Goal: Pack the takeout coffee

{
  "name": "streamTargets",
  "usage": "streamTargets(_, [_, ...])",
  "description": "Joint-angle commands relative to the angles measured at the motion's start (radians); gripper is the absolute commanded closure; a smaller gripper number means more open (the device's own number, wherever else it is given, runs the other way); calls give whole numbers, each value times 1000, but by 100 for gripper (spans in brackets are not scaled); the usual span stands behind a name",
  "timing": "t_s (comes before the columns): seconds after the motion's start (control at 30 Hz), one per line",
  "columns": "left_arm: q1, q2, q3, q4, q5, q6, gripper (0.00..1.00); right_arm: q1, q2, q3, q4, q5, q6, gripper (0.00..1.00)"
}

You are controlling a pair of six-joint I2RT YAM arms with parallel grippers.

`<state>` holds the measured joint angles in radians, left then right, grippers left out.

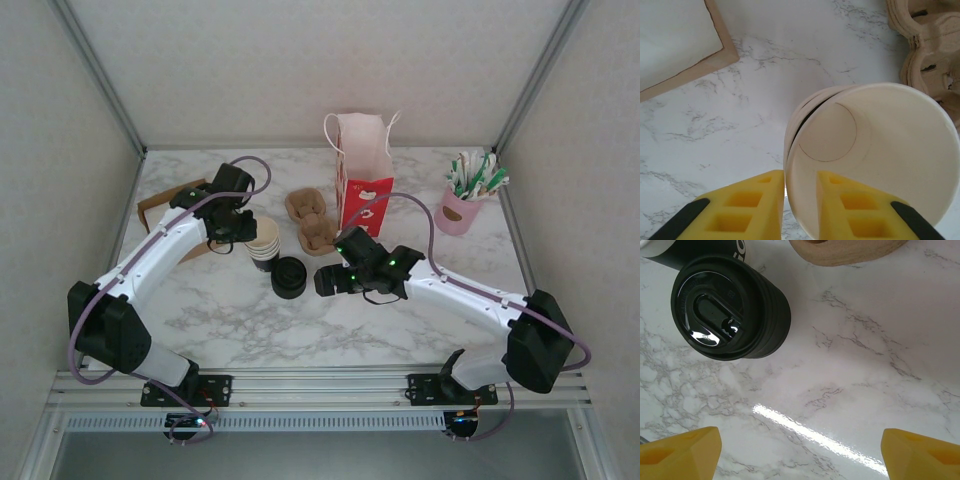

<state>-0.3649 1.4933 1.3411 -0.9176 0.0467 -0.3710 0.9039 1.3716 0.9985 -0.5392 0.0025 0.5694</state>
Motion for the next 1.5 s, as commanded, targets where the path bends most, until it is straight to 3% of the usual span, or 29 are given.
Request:
streamTargets(0.0, [-8, 2, 5, -27, -33, -14, 76, 9, -28, -8, -18, 19, 4, 16])
streamTargets(0.17, [-8, 5, -3, -25, -34, -13, 74, 9, -32, -11, -18, 19, 6, 17])
streamTargets(0.67, [-7, 14, -22, -17, -36, -10, 84, 9, -37, -12, -18, 18, 9, 17])
streamTargets(1.0, [-6, 7, -8, -25, -52, -17, 100, 9, -42, -14, -19, 20, 7, 18])
streamTargets(1.47, [3, -22, 37, -42, -39, -24, 100, 9, -43, -10, -22, 20, 4, 18])
